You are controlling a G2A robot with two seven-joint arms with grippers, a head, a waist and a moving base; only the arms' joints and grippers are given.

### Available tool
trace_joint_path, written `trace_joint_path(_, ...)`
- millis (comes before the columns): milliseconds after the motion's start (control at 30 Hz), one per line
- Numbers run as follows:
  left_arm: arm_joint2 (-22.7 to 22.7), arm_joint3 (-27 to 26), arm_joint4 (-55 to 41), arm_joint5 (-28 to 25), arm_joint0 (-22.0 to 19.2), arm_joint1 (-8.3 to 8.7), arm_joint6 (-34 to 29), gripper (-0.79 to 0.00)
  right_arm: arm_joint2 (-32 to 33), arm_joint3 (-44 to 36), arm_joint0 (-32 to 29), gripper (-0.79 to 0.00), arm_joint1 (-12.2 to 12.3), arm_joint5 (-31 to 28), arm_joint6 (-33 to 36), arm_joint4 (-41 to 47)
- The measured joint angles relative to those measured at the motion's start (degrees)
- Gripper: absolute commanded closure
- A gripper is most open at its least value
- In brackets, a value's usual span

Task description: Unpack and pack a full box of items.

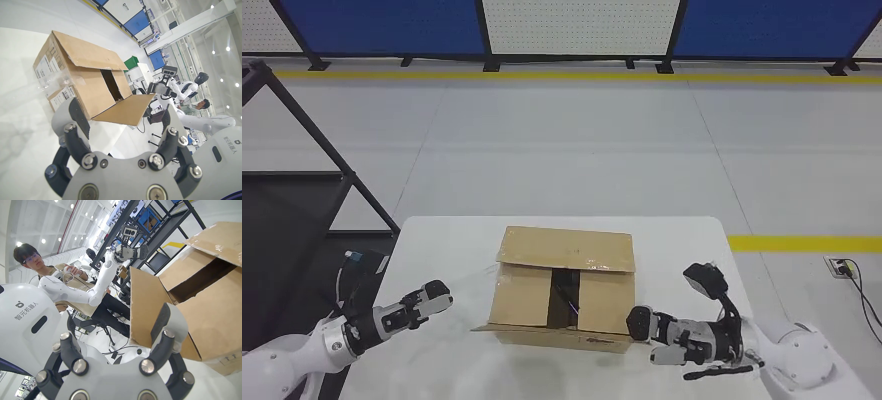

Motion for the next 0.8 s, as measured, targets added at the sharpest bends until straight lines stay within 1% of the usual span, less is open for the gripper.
trace_joint_path(233, 0.0, 0.0, 0.0, 0.0, 0.0, 0.0, 0.0, -0.785, -1.1, -2.3, -0.1, -0.785, 0.9, 0.8, 0.8, -2.4)
trace_joint_path(467, 0.0, 0.0, 0.0, 0.0, 0.0, 0.0, 0.0, -0.785, -3.1, -4.5, 0.2, -0.785, 2.3, 3.8, 3.8, -5.7)
trace_joint_path(800, 0.0, 0.0, 0.0, 0.0, 0.0, 0.0, 0.0, -0.785, -8.0, -2.8, 2.5, -0.785, 3.1, 6.5, 6.5, -12.7)
